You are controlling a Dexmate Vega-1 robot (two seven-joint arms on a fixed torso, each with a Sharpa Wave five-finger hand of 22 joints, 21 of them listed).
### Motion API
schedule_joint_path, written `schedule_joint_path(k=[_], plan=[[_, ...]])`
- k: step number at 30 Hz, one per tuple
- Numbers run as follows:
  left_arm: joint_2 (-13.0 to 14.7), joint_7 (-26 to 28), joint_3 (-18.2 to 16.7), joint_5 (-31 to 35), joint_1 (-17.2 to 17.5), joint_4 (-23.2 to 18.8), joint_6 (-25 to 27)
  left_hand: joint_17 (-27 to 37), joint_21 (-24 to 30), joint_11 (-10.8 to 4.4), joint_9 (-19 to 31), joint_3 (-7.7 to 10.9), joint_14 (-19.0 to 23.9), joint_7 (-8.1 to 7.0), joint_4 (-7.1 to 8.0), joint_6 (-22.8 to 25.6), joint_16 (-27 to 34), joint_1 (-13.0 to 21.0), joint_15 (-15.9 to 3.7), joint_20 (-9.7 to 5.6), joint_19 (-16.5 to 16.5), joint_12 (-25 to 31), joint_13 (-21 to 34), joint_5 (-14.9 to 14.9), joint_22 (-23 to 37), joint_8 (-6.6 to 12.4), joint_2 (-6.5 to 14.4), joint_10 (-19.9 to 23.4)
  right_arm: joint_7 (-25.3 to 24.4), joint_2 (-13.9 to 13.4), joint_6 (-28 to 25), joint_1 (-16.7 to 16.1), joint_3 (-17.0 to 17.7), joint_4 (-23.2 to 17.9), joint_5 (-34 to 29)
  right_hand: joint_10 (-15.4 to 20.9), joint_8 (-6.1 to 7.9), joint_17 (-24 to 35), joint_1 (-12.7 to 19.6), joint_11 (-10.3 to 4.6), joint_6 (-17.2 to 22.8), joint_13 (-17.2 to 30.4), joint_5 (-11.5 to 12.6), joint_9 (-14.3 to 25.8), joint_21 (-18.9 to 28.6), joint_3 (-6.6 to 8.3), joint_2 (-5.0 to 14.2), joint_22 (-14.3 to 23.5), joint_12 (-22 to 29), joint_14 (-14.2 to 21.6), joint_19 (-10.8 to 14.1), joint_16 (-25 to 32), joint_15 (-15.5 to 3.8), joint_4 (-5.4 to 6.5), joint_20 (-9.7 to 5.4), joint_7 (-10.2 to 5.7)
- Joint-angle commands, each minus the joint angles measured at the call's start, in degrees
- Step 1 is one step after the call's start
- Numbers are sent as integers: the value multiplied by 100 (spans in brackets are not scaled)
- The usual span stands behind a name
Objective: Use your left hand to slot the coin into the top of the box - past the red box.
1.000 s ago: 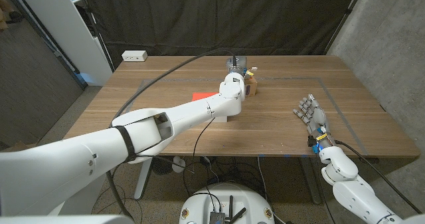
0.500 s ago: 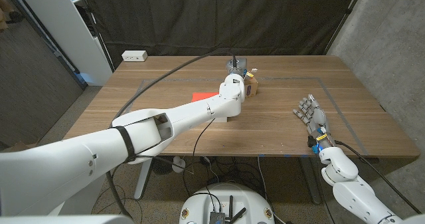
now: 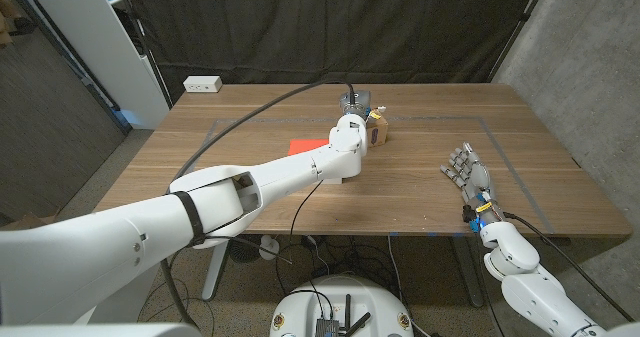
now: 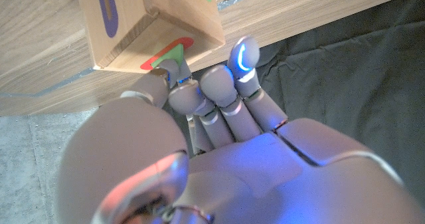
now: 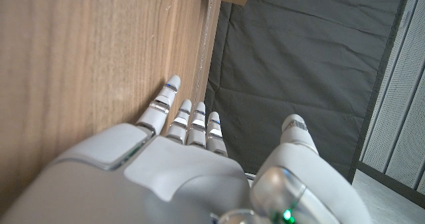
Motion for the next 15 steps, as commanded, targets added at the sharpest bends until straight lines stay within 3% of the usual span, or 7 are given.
schedule_joint_path(k=[1,6,11,15], plan=[[23,-45,11,-28,7,53,-60,25,-5,-11,2,-32,1,130,15,103,-1,0,-28,-233,16,-4,26,-4,-2,-7,-71,1,-21,-12,-31,-14,-16,-40,-23,43,22,13,45,8,51,32,26,13,22,36,3,27,43,48,48,20,-10,-7,1,3],[53,-100,6,-36,-3,33,-82,-16,-40,-12,-28,-89,-18,150,25,15,-43,-55,-27,-229,-2,-18,10,-13,-83,-63,-135,12,-36,-3,-41,-8,-18,-49,-17,43,22,13,45,8,51,32,26,13,22,36,3,27,43,48,48,20,-10,-7,1,3],[108,-207,26,-23,-28,-37,-84,-60,-42,-11,-111,-173,20,241,37,-427,-55,-150,-27,-231,39,-28,-17,-14,-163,-323,-216,22,-33,1,-19,-6,-20,-38,-34,43,22,13,45,8,51,32,26,13,22,36,3,27,43,48,48,20,-10,-7,1,3],[147,-267,41,-2,-39,-86,-94,-48,-51,-13,-174,-206,26,257,55,-524,-43,-234,-25,-230,39,11,19,-11,-188,-424,-257,43,-34,1,0,-12,-21,-32,-53,43,22,13,45,8,51,32,26,13,22,36,3,27,43,48,48,20,-10,-7,1,3]])
